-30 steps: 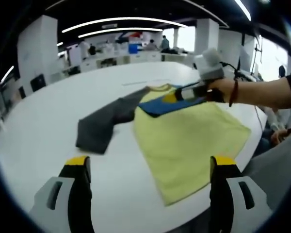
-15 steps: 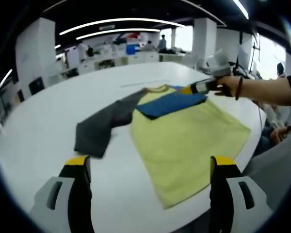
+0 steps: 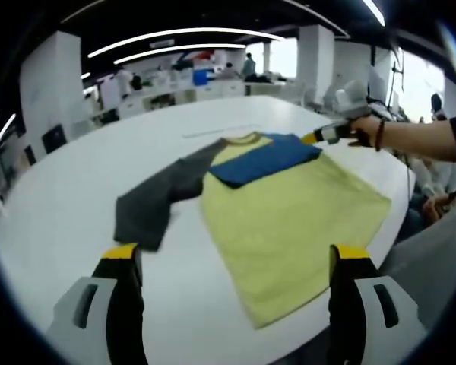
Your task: Fold the garment on the visible template until the final outline fits inside the template.
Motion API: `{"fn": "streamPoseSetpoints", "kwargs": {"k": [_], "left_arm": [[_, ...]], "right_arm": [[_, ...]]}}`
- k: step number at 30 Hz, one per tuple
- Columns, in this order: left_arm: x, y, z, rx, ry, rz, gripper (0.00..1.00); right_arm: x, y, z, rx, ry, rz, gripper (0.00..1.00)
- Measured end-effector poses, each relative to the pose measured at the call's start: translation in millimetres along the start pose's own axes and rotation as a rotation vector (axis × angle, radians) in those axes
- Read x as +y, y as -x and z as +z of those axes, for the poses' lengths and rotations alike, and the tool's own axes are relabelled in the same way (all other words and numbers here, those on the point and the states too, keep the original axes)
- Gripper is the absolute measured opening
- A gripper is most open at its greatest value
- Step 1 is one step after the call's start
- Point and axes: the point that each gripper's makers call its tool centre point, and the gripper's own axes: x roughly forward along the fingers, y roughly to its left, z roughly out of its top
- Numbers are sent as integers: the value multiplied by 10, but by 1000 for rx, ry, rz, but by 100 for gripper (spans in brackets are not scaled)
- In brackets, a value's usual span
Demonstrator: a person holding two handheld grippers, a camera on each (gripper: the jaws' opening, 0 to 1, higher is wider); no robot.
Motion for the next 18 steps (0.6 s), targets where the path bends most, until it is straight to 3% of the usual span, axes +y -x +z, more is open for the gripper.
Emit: {"fn": "streamPoseSetpoints", "kwargs": {"k": [7,18], "left_arm": [[-42,-16,15,-4,0,-8,99],[-61,-29,-7,2,0,-12,99]], "right_arm": [[-209,77,-137,24,-29,-41,33],[-321,48,-388,99,-38,-53,14]]}}
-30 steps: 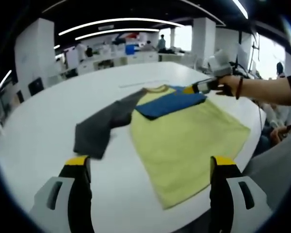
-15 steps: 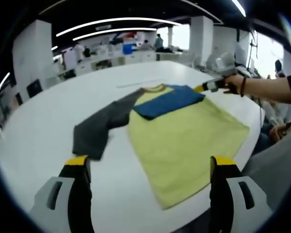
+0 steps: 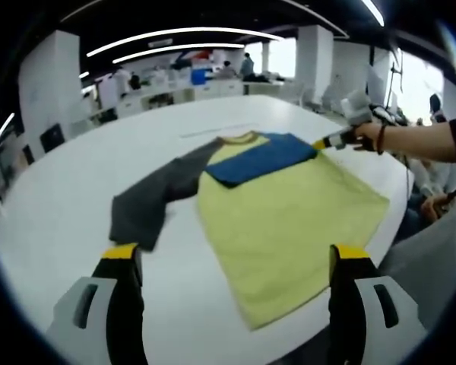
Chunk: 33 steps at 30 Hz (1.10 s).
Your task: Fold the garment on the visible template until the final outline fits inside the template.
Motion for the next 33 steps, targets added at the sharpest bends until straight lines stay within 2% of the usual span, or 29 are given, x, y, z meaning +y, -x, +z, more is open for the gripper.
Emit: {"fn": "streamPoseSetpoints", "kwargs": {"k": [3,5,10,15,23,27,31,33], "left_arm": [[-6,1,-6,1,1,-2,99],[-1,6,-10,2,0,0,99],[30,18,-25,7,1,8,99],[38,13,-43,14,4,11,99],[49,21,-68,19,4,11,99],[46,15,-60,19,1,11,99],[41,7,-59,20,-1,8,99],[42,9,-64,23,-1,9,99]], "right_arm": [[-6,-20,-92,33,-18,-3,12],[7,-22,-127,36,-36,1,3],[12,9,-146,28,-60,-30,2],[-26,23,-157,-8,-227,-79,2],[-30,91,-57,-38,-198,-74,1],[-48,124,-49,-47,-259,-83,1],[-51,110,-107,-13,-242,-94,1],[-68,124,-154,21,-184,-102,2]]}}
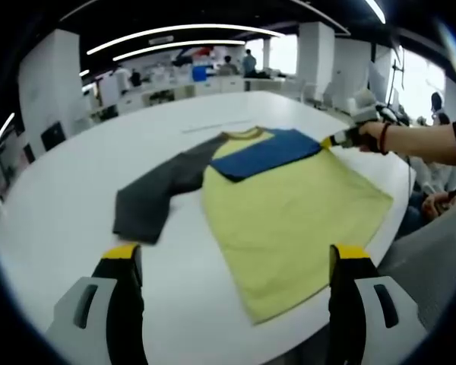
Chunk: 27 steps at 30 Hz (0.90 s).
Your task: Fold the garment on the visible template until the final outline fits inside the template.
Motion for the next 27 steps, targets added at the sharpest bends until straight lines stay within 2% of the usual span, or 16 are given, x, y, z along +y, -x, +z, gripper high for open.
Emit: {"fn": "streamPoseSetpoints", "kwargs": {"k": [3,8,14,15,17,18,23,27], "left_arm": [[3,4,-4,1,0,-1,99],[-8,-11,-12,8,-3,-4,99],[-40,-17,6,5,-7,-10,99],[-37,-13,1,6,-6,-9,99],[-25,-1,-13,8,0,-5,99],[-21,3,-17,8,1,-4,99],[18,23,-51,14,10,7,99],[19,16,-55,15,13,7,98]], "right_arm": [[-15,17,6,-3,48,0,6],[28,70,-28,14,178,31,9],[27,40,-26,11,352,25,8],[47,30,3,-3,400,32,6],[81,42,-6,3,443,35,3],[85,43,3,-3,447,34,0],[50,68,-33,9,420,23,0],[54,92,-32,-7,354,22,0]]}}
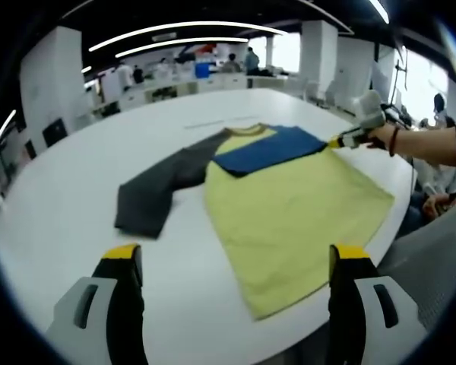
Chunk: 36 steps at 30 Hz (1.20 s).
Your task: Fold the garment on the visible template until the final outline fits inside the template.
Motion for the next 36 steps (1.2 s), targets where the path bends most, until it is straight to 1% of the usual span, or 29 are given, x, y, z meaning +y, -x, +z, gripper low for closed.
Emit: {"fn": "streamPoseSetpoints", "kwargs": {"k": [3,10,12,15,17,20,21,26,28,29,30,36], "left_arm": [[-15,-15,1,5,-2,-4,98],[-23,-17,17,-4,-4,-6,99],[-22,-12,23,-8,-3,-6,99],[-20,-10,19,-6,-5,-4,99],[-21,-11,15,-5,-4,-5,99],[-22,-16,10,-2,-5,-4,99],[-24,-16,12,-2,-5,-4,99],[-19,-17,39,-11,-1,0,99],[-15,-14,40,-11,-2,2,99],[-10,-10,42,-11,-3,3,99],[-8,-8,44,-13,-3,4,99],[7,1,49,-15,-4,8,99]], "right_arm": [[-8,1,-37,5,-67,-5,0],[-30,-11,-36,11,-101,3,0],[-47,1,-50,21,-138,-2,0],[-67,-20,-68,23,-152,-4,3],[-72,-38,-70,20,-194,1,5],[-18,-68,-64,23,-265,33,5],[-14,-77,-73,27,-271,34,6],[12,-99,-123,42,-284,20,4],[22,-91,-125,43,-249,17,3],[23,-91,-121,43,-216,25,2],[17,-88,-120,44,-201,28,1],[-9,-89,-123,46,-203,38,1]]}}
